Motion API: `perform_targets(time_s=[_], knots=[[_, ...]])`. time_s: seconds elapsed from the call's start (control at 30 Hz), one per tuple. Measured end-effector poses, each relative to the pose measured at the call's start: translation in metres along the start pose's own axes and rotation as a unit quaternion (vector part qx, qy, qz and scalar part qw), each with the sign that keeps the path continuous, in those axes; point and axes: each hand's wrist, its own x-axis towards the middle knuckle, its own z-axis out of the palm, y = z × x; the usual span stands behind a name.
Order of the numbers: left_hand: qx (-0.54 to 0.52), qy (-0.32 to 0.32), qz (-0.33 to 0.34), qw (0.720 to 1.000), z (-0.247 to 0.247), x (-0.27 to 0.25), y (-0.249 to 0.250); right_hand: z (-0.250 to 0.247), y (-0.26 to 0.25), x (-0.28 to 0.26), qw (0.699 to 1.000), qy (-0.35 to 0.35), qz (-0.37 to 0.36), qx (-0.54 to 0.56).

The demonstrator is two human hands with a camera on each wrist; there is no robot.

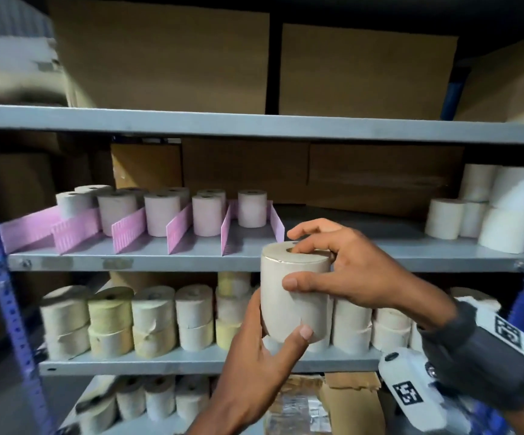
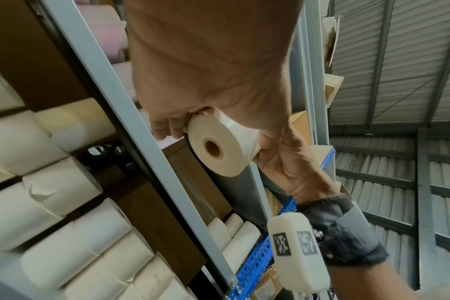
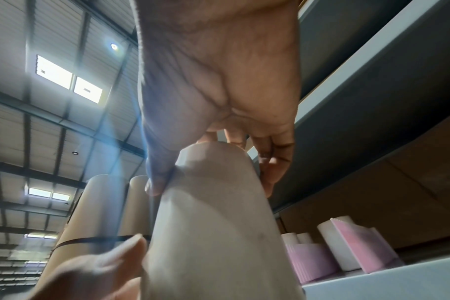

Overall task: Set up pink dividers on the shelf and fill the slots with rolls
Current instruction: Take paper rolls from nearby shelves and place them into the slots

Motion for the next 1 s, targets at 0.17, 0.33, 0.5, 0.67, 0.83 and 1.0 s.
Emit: perform_targets(time_s=[0.17,0.33,0.5,0.67,0.83,1.0], knots=[[0.079,0.069,0.015,0.994,-0.025,0.012,-0.005,0.023,0.007,0.035,0.999,0.014,-0.019,-0.021],[0.272,0.129,0.056,0.952,-0.038,0.027,-0.022,0.038,0.031,0.072,0.997,0.063,-0.026,-0.037],[0.467,0.079,0.133,0.870,-0.031,0.036,-0.039,0.047,0.059,0.112,0.995,0.088,-0.013,-0.049],[0.561,-0.002,0.099,0.822,-0.028,0.054,-0.059,0.058,0.076,0.144,0.993,0.068,0.017,-0.091],[0.599,-0.046,0.031,0.799,-0.029,0.074,-0.080,0.067,0.088,0.164,0.991,0.051,0.032,-0.119],[0.616,-0.059,0.005,0.785,-0.032,0.090,-0.088,0.064,0.092,0.178,0.987,0.019,0.056,-0.149]])
